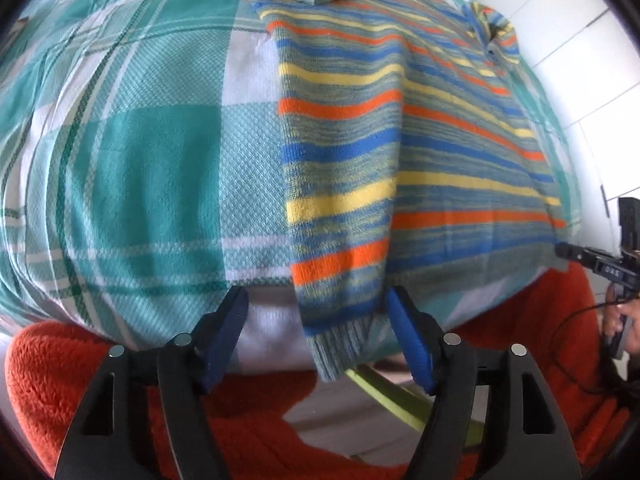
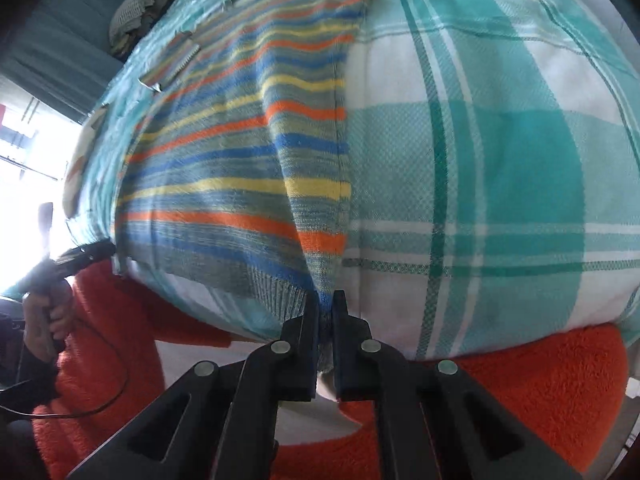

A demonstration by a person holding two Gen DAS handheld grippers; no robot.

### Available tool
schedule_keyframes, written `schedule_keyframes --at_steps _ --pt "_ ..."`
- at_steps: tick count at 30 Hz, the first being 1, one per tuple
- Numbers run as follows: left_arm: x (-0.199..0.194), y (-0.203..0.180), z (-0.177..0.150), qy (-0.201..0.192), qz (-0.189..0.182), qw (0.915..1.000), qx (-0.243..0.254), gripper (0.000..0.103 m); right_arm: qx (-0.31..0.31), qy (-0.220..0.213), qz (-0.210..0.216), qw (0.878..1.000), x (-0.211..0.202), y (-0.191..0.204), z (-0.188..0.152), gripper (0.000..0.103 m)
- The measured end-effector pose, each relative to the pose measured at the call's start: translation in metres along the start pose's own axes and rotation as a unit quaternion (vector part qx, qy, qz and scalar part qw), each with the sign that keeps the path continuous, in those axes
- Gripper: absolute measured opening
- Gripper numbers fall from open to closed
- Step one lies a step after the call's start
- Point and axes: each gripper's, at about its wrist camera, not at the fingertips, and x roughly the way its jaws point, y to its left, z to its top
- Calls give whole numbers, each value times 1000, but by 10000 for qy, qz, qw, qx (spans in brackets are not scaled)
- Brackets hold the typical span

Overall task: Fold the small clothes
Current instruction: 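Grasp the sweater hem with both grippers and pull it taut, then release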

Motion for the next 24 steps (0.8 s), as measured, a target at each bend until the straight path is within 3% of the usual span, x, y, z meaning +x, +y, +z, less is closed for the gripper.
schedule_keyframes --at_steps 1,2,3,6,10,18,24 --pt "6 -2 3 34 77 10000 -34 48 -122 -10 -172 9998 3 3 0 6" --pt "13 -6 10 99 93 9998 -109 16 -240 -23 -327 9992 5 4 0 6" --pt "16 -5 11 185 -27 9995 -236 5 -424 -37 -564 9975 6 10 -1 6" --pt "6 -4 14 102 80 9992 -378 4 -939 -110 -1223 9880 4 30 -6 5" --pt "-19 5 12 -100 296 9985 -442 3 -1127 -226 -1638 9798 -11 43 -14 5" --pt "19 -31 6 233 971 9950 89 3 -1414 -40 -2088 9677 4 52 -14 5" --pt "52 -35 15 470 1350 9897 86 3 -1125 239 -1988 9733 24 29 -15 4"
